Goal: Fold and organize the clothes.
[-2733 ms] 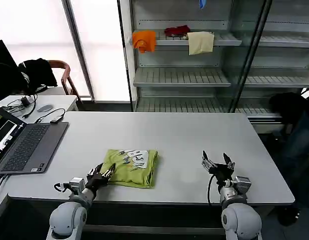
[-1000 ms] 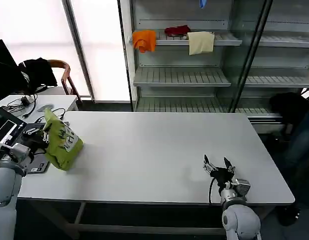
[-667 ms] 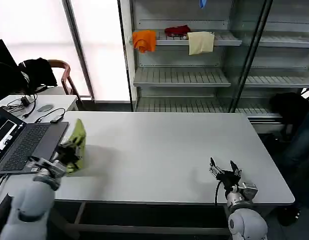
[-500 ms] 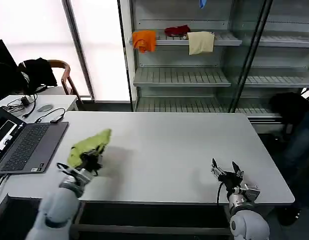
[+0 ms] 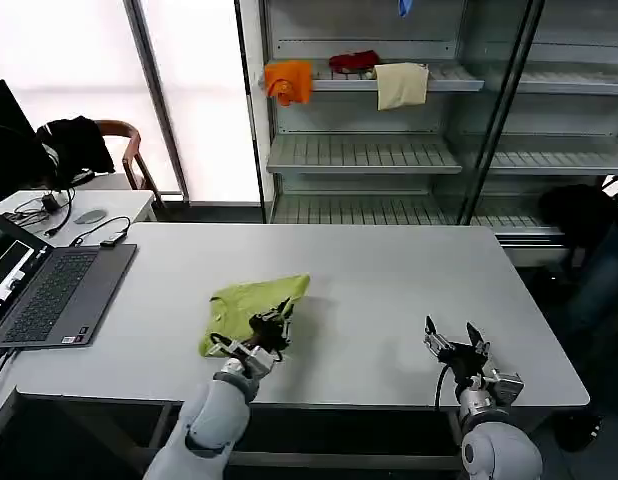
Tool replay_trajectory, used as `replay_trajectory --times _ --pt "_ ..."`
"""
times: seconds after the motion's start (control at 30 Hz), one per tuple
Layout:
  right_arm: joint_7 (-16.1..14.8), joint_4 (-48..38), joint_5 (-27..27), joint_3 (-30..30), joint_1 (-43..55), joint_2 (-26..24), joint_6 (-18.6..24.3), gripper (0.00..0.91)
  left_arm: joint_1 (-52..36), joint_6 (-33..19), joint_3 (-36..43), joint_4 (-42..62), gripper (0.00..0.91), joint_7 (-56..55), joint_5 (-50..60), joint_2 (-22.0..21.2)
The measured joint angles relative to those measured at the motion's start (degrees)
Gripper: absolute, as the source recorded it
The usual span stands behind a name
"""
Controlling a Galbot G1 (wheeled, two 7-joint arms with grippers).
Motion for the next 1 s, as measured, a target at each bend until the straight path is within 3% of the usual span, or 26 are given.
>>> replay_trajectory --times 0.1,0.13,0.17,0.5,1.0 --pt "-0.05 0.10 -0.18 -0.22 0.11 0.10 -0.23 0.907 -2.13 0.29 2.15 2.42 0.040 -2.40 -3.13 -1.73" --pt "-0.08 0.17 -0.27 -0.23 0.16 0.13 -0.31 0.907 -2.80 0.31 2.76 3.20 0.202 -3.08 -3.99 -2.28" --pt "-0.14 0.30 -0.34 -0.30 0.22 0.14 -0.43 0.907 -3.42 0.39 3.36 3.99 0.907 -3.70 -4.72 -2.83" --pt "-1.06 0.20 -1.23 -1.32 1.39 0.17 -1.48 0.907 -7.19 1.11 8.65 8.43 0.907 -8.33 -11.03 -6.47" --pt "-2.41 -3.23 0.90 -6.54 5.92 2.35 -5.53 0.907 -6.52 3.60 7.30 -2.03 0.907 -10.19 -19.28 -2.22"
